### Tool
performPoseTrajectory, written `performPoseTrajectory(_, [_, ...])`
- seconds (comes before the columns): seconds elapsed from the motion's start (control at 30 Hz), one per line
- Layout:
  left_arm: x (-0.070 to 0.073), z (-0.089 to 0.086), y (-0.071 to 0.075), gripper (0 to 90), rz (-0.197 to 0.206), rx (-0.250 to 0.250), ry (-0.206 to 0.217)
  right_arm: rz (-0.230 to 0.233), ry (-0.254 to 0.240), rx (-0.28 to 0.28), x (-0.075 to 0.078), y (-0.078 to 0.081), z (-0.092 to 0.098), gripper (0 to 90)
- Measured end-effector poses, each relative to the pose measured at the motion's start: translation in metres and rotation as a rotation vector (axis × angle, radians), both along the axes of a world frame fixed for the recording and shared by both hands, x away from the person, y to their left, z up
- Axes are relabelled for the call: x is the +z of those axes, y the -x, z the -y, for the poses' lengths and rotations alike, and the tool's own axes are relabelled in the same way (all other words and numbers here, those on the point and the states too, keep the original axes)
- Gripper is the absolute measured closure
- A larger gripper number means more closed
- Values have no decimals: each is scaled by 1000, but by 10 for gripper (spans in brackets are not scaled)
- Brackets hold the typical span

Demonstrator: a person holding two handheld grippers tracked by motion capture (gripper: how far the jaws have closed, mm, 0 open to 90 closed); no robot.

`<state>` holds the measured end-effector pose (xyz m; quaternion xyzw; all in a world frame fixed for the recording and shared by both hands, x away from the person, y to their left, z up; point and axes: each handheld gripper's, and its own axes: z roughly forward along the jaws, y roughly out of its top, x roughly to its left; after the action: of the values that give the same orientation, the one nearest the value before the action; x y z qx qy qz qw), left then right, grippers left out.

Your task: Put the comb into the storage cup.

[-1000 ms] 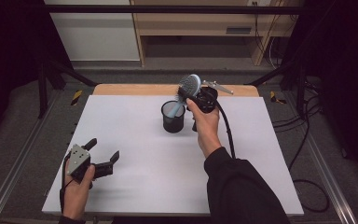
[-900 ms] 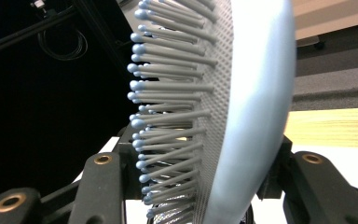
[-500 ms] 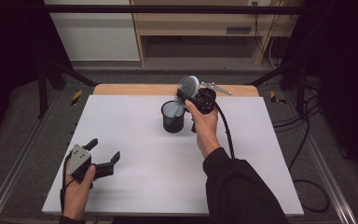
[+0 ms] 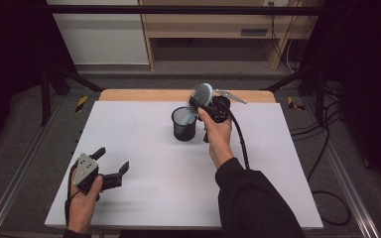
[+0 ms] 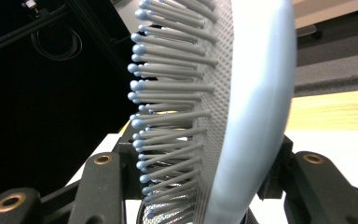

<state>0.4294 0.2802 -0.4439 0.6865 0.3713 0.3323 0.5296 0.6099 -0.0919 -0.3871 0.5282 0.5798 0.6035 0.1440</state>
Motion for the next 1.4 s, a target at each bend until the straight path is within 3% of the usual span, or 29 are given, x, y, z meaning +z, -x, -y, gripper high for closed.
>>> performPoseTrajectory(1.4, [-1, 1, -1, 32, -13, -7, -7, -20, -27, -22, -14, -6, -1, 484])
